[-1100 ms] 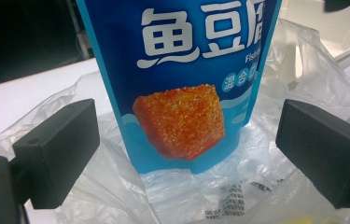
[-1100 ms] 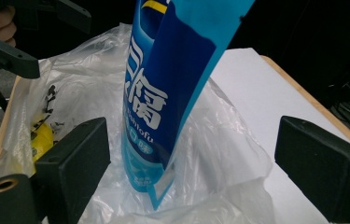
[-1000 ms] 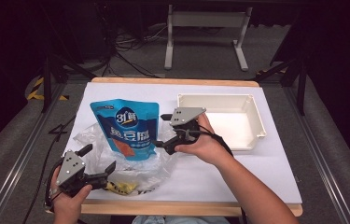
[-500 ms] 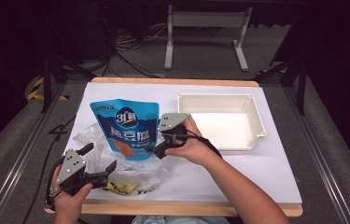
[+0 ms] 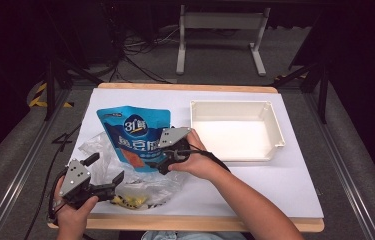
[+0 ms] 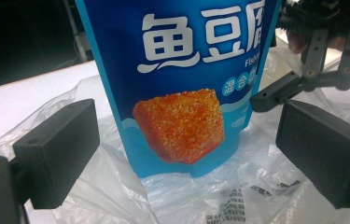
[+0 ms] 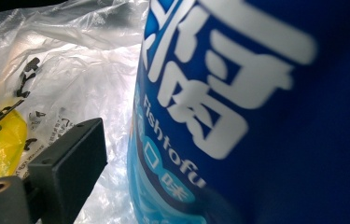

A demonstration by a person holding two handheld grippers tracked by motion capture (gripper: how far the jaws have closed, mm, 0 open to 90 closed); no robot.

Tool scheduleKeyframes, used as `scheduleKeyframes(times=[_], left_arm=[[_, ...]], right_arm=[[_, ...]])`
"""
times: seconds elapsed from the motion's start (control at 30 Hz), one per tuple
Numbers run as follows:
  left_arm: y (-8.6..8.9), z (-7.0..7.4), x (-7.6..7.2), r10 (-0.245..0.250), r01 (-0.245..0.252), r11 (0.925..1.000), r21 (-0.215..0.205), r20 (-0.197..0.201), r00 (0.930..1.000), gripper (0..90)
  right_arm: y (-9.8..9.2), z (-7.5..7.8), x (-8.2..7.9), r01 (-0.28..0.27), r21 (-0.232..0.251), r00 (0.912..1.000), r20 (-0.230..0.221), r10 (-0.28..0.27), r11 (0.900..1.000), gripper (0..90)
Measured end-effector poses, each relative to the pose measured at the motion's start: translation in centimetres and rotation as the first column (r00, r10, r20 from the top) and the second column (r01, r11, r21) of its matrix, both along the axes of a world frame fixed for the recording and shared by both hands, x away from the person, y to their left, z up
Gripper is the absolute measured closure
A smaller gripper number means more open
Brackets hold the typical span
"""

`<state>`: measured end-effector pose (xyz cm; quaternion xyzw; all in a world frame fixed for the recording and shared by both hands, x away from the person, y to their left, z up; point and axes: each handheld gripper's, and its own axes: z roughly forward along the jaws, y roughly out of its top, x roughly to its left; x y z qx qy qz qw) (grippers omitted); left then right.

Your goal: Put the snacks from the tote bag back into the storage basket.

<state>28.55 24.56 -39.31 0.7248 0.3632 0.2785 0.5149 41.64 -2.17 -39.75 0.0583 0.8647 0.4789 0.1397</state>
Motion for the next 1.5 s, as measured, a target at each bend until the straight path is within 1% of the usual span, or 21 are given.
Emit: scheduleKeyframes(times=[0.03,0.07,0.1,0.13,0.2,0.3,0.43,0.53,0.57,0.67,0.77,0.8,0.83,0.9,1.0,1.1,1.23,1.3,1.4,1.5], left_arm=[[0.0,0.0,0.0,-0.001,0.001,1.0000,0.001,-0.001,1.0000,6.9],[0.0,0.0,0.0,-0.001,0.001,1.0000,0.001,0.000,1.0000,6.9],[0.0,0.0,0.0,-0.001,0.001,1.0000,0.003,-0.002,1.0000,6.8],[0.0,0.0,0.0,-0.002,0.002,1.0000,0.003,-0.003,1.0000,6.9],[0.0,0.0,0.0,-0.002,0.002,1.0000,0.002,-0.001,1.0000,6.9],[0.1,0.0,0.0,0.003,-0.003,1.0000,-0.002,0.000,1.0000,6.8],[0.1,0.0,0.0,0.003,-0.003,1.0000,-0.002,0.001,1.0000,6.8],[0.1,0.0,0.1,0.000,0.000,1.0000,0.001,0.000,1.0000,6.9],[0.0,0.0,0.1,0.000,0.000,1.0000,0.002,0.000,1.0000,6.8],[0.0,0.0,0.0,0.002,-0.002,1.0000,0.001,0.002,1.0000,6.8],[0.1,0.0,0.0,0.003,-0.003,1.0000,0.000,0.002,1.0000,6.8],[0.1,0.0,0.0,0.003,-0.003,1.0000,-0.001,0.001,1.0000,6.8],[0.1,0.0,0.0,0.003,-0.003,1.0000,0.000,0.000,1.0000,6.8],[0.1,0.0,0.1,0.003,-0.003,1.0000,-0.001,0.001,1.0000,6.9],[0.1,0.0,0.1,0.002,-0.002,1.0000,0.001,0.003,1.0000,6.8],[0.0,0.0,0.0,0.002,-0.002,1.0000,-0.002,0.001,1.0000,6.8],[0.0,0.0,0.0,0.001,-0.001,1.0000,0.001,0.002,1.0000,6.9],[-0.1,0.0,0.0,0.000,0.000,1.0000,0.002,0.002,1.0000,6.8],[0.0,0.0,0.0,0.002,-0.002,1.0000,0.000,0.002,1.0000,6.8],[0.0,0.0,0.0,0.002,-0.002,1.0000,0.000,0.002,1.0000,6.9]], right_arm=[[0.1,-0.1,0.0,-0.005,0.005,0.9999,-0.011,0.005,1.000,9.1],[0.2,-0.2,0.0,-0.009,0.011,0.9999,-0.009,0.009,1.000,9.0],[0.3,-0.3,0.0,-0.008,0.008,0.9999,-0.012,0.008,1.000,8.9],[0.5,-0.5,0.0,-0.008,0.003,1.0000,0.000,0.008,1.000,8.8],[0.6,-0.6,0.1,-0.008,0.001,1.0000,0.000,0.008,1.000,8.7],[0.9,-1.0,0.1,-0.002,-0.001,0.9999,0.014,0.002,1.000,9.0],[0.8,-1.0,0.3,0.006,-0.001,0.9998,0.019,-0.006,1.000,10.1],[0.9,-1.2,0.3,0.015,-0.006,0.9993,0.033,-0.015,1.000,11.5],[0.9,-1.2,0.3,0.012,-0.011,0.9993,0.037,-0.011,1.000,12.8],[0.9,-1.4,0.2,0.022,-0.006,0.9988,0.044,-0.022,1.000,16.4],[0.9,-1.4,0.2,0.024,-0.018,0.9989,0.041,-0.023,1.000,26.6],[0.9,-1.4,0.2,0.025,-0.013,0.9991,0.034,-0.025,1.000,31.5],[0.9,-1.5,0.1,0.013,-0.012,0.9999,0.006,-0.013,1.000,35.2],[1.0,-1.5,0.1,0.016,-0.013,0.9999,0.006,-0.016,1.000,39.8],[0.8,-1.5,0.3,0.012,-0.009,0.9998,-0.015,-0.012,1.000,45.3],[0.7,-1.6,0.4,0.012,-0.001,0.9996,-0.026,-0.012,1.000,48.4],[0.6,-1.6,0.6,0.014,0.007,0.9992,-0.038,-0.014,1.000,49.0],[0.7,-1.7,0.4,0.022,0.009,0.9992,-0.035,-0.022,1.000,49.2],[0.7,-1.5,0.3,0.045,0.000,0.9979,-0.047,-0.045,0.999,49.7],[0.8,-1.5,0.0,0.046,-0.010,0.9985,-0.030,-0.046,0.999,50.6]])
